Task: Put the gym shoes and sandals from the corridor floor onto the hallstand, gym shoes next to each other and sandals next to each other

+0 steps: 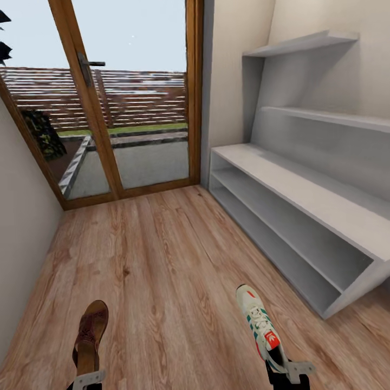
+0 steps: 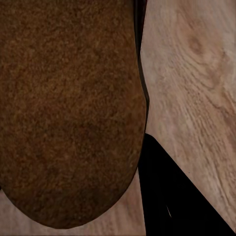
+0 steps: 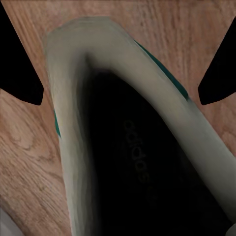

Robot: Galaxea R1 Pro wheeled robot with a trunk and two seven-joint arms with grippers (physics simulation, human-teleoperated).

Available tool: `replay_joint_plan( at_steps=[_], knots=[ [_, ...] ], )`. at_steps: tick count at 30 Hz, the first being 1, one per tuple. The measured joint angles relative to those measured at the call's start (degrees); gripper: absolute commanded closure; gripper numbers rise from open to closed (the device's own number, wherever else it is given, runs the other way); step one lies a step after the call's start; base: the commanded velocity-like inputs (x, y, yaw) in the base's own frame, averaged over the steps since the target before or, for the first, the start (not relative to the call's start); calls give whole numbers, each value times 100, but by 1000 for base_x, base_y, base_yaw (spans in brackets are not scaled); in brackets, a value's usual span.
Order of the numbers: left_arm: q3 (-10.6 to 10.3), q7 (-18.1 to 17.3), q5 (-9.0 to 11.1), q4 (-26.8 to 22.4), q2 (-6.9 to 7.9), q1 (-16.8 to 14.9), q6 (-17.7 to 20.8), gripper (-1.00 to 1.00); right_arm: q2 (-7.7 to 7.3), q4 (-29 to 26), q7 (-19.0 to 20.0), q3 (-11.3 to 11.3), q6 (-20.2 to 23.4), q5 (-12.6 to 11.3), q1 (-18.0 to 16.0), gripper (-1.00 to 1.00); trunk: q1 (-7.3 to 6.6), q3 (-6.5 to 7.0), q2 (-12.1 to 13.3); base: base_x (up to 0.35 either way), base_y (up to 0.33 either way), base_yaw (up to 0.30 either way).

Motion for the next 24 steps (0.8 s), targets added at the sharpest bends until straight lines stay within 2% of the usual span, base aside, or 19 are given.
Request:
replay_joint_plan(
  at_steps=[24],
  knots=[
    [-1, -1, 0, 5, -1, 0, 0, 100, -9, -9, 0, 0, 0, -9, 0, 100, 0, 1, 0, 338, 87, 0]
  ],
)
